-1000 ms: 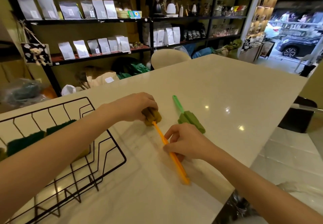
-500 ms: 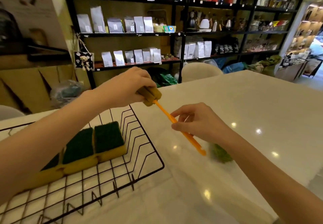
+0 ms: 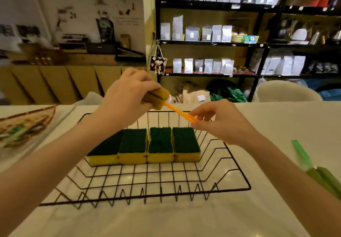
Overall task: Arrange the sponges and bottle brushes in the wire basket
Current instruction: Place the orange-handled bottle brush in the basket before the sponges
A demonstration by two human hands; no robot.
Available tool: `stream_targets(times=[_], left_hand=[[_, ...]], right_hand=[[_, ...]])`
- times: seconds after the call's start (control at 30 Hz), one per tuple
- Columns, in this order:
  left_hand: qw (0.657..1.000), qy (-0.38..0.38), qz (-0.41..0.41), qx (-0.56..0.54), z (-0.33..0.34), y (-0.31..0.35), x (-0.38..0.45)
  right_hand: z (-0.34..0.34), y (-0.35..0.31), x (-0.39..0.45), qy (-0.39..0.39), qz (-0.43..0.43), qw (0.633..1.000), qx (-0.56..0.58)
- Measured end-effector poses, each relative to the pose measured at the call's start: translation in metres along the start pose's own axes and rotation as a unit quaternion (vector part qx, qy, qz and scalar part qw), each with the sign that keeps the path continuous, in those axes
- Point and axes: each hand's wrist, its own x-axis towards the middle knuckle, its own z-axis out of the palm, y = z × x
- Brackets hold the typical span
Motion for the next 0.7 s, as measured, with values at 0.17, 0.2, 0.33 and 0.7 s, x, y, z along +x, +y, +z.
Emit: stream_targets(times=[0.17,0.2,0.33,0.7], left_hand=[[0.996,-0.02,-0.088,0.013,0.002,-0.025,-0.047],[0.995,-0.031,-0.097,0.011,0.003,-0.029,-0.055],[0.987,-0.091,-0.13,-0.006,0.005,-0.039,-0.077],[0.944,-0.291,-0.144,0.054,0.008,-0.036,-0.085]], right_hand=[[0.027,-0.022,0.01,-0.044,-0.047,0.997,-0.034],[0.032,-0.025,0.011,-0.057,-0.05,0.996,-0.042],[0.048,-0.031,0.012,-0.111,-0.063,0.99,-0.058],[0.069,-0.046,-0.002,-0.193,-0.091,0.953,-0.217]])
